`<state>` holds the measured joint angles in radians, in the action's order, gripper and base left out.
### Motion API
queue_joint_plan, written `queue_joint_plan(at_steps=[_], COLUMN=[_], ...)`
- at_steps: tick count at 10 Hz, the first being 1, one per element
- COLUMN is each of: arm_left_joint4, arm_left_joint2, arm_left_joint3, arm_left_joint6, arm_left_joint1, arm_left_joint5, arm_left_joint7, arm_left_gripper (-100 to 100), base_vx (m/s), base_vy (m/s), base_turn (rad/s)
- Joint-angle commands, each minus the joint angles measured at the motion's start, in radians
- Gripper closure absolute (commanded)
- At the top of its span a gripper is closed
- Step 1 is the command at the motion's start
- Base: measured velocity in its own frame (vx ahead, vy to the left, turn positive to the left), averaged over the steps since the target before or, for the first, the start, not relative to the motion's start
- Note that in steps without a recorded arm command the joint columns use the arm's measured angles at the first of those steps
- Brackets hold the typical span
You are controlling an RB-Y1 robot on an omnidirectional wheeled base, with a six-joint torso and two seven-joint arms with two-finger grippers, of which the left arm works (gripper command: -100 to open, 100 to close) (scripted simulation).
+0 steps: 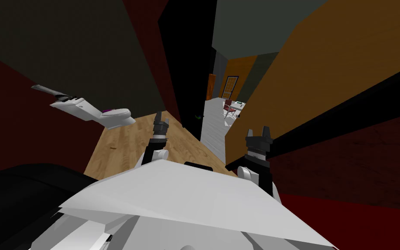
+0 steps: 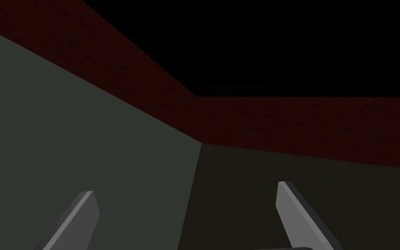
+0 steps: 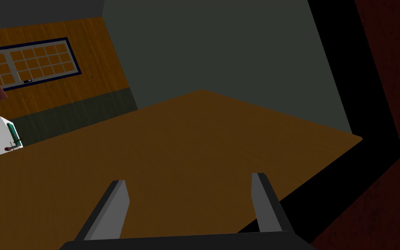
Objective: Push the door open
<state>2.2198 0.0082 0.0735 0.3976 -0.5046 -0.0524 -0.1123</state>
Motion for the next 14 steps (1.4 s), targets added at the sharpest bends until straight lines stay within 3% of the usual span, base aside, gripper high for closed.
queue_joint_plan(at_steps=[1, 5, 14], arm_left_joint4=[-0.034, -0.108, -0.348], arm_left_joint2=[0.008, 0.023, 0.056], arm_left_joint3=[-0.010, -0.032, -0.102], arm_left_joint6=[0.010, 0.031, 0.099], arm_left_joint1=[0.009, 0.029, 0.093], arm_left_joint5=[0.001, 0.002, 0.008], arm_left_joint7=[0.004, 0.012, 0.039], arm_left_gripper=[-100, -100, -100], base_vx=[0.038, 0.090, 0.092], base_vy=[0.032, 0.055, 0.072], base_turn=[-0.106, -0.061, -0.088])
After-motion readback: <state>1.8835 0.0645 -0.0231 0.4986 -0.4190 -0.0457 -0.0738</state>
